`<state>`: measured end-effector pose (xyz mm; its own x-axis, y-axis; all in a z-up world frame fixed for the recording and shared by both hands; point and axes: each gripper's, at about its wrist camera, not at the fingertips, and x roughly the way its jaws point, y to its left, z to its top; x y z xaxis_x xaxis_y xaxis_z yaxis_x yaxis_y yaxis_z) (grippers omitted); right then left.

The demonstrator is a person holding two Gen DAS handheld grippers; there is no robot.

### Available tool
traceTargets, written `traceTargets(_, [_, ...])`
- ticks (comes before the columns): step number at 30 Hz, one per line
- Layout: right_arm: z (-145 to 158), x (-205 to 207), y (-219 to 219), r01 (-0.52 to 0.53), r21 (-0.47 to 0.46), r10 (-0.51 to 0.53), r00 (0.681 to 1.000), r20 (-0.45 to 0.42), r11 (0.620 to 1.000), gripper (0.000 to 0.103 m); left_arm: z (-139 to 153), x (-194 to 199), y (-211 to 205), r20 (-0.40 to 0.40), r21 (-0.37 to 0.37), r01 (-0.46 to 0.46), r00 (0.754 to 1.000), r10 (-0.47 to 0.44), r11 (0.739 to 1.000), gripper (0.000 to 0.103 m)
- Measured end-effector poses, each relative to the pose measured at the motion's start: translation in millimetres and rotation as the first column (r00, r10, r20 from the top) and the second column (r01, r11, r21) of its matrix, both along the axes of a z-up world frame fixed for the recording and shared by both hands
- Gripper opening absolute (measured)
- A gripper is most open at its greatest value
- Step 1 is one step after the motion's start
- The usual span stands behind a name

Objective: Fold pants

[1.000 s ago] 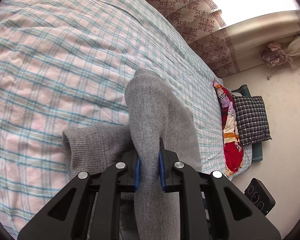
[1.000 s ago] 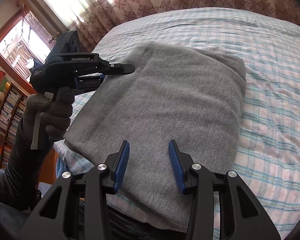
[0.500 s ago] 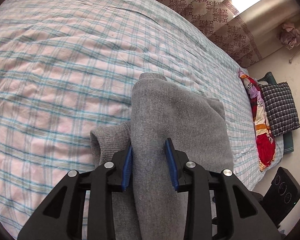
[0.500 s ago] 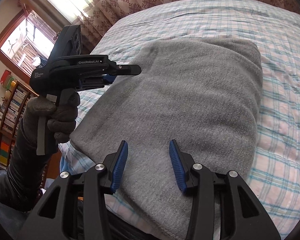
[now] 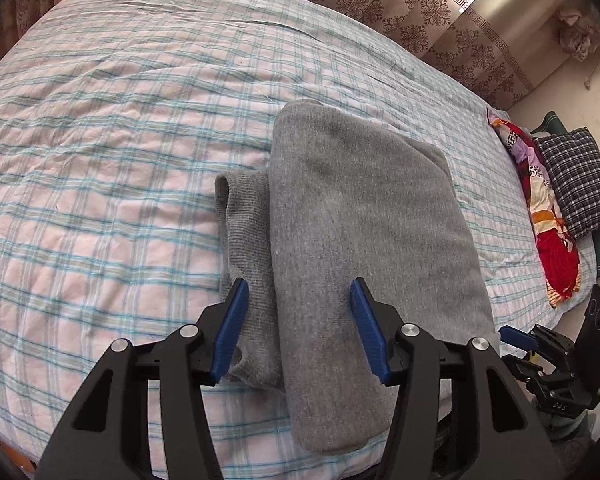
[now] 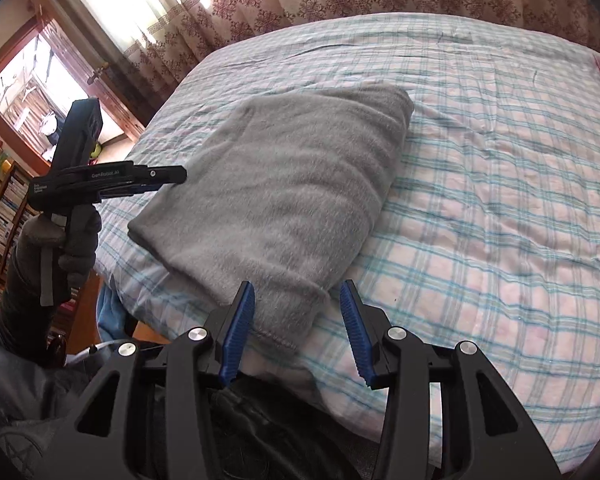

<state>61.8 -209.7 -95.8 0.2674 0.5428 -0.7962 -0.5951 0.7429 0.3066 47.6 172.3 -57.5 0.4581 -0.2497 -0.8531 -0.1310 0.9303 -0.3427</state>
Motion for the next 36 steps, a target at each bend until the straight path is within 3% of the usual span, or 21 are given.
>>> traceTargets(2, [2,-6,2,-0.033,0.005,0.033,0.999,0.008,0.999,0.054,-1,-2,-5,0.009,0.038,0.005,1.0,-0.005,0.999,0.054])
traceTargets(5, [8,-16,7,-0.069,-0.01,0.07,0.996,0.049,0.998,0.055,-3,-1,-8,0.012,0.058,0.001,1.0,-0.001,0.998,0.054])
traceTargets(11, [-11,-15,26,-0.005,-0.223,0.028,0.995,0.1,0.975,0.055,-10,1,-16,0.02,0.108,-0.004,1.0,0.002,0.994,0.055])
traceTargets(15, [-2,-1,14,0.102,-0.162,-0.085,0.99,0.11,0.981,0.055,-19,3,-23,0.03,0.183,0.005,0.999,-0.011,0.983,0.063])
traceTargets(19, [-12,10,1,0.165,-0.186,-0.16,0.986,0.046,0.968,0.056,-34,8,-15,-0.008,0.091,0.005,1.0,-0.004,0.996,0.064])
traceTargets(22, [-33,19,-7,0.177,-0.198,-0.189,0.981,-0.045,0.964,0.058,-36,8,-17,0.0,0.1,0.023,1.0,-0.023,0.995,0.064])
traceTargets(27, [-30,12,-6,0.109,-0.242,-0.12,0.992,-0.03,0.964,0.06,-39,9,-14,-0.001,0.093,0.02,1.0,-0.02,0.995,0.067])
traceTargets(32, [-6,5,-20,0.071,-0.144,-0.076,0.997,-0.025,0.987,0.06,-35,8,-4,-0.002,0.039,-0.003,1.0,0.003,0.999,0.067])
traceTargets(36, [22,9,-25,0.082,-0.013,-0.083,0.997,-0.004,0.997,0.06,-18,6,-5,0.03,0.069,-0.007,1.0,0.005,0.998,0.067])
